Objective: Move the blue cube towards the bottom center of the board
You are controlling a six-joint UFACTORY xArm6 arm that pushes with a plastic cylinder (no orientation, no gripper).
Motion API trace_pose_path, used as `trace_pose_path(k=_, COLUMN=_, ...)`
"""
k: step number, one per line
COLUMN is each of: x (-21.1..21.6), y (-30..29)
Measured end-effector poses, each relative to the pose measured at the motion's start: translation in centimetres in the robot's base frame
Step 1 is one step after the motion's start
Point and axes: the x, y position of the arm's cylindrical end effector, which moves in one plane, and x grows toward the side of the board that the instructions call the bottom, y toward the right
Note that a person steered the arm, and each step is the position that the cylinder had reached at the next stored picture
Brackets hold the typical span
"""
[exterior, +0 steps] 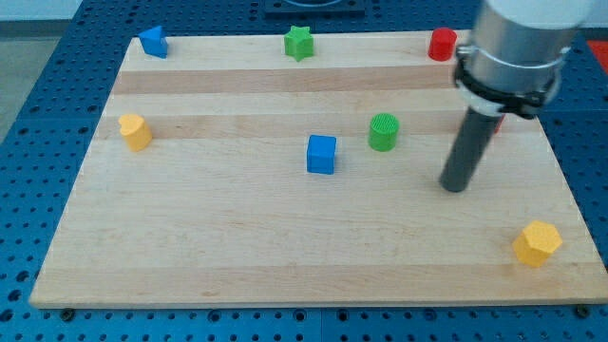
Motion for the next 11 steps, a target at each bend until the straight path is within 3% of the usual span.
trace_pose_path(k=6, x=-8.1, y=-13.9)
trace_pose_path(k=11, x=-2.5, y=-14.8)
